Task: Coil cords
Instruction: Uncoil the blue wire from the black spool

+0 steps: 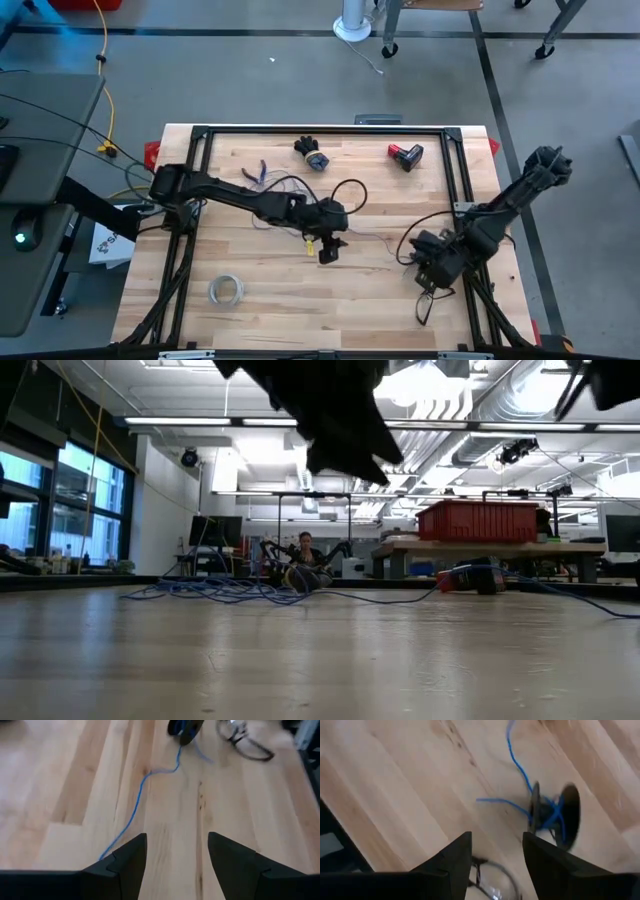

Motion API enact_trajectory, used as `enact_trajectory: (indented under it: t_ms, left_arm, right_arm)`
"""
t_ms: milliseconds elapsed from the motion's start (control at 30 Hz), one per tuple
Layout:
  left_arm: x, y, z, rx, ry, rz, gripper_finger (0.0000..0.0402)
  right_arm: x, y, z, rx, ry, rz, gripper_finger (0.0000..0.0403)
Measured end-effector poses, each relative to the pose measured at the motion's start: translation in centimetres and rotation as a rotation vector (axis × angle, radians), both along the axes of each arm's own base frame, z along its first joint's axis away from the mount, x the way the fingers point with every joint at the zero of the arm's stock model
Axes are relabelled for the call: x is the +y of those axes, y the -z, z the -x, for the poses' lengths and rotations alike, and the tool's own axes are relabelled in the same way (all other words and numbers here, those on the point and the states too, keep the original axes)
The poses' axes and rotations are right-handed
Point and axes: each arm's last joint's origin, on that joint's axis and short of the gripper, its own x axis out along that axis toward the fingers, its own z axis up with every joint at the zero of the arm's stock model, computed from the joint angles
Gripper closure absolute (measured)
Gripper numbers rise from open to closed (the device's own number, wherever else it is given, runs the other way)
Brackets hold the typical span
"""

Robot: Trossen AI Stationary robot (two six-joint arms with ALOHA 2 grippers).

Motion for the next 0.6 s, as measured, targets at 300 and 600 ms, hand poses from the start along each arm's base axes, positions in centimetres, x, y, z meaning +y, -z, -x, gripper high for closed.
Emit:
enact_trajectory:
  t_ms: [300, 600]
  left_arm:
    - [-0.4, 1.3, -1.8, -0.108, 0.044, -0.030, 0.0197]
    - [-0.1, 4.8, -4.8, -0.099, 0.201, -0.283, 0.0197]
  right_arm:
    - [0.4, 0.4, 1.7, 0.066, 0.085, 0.079, 0.0234]
    - [0.3, 0.3, 1.8, 0.056, 0.101, 0.093, 0.0234]
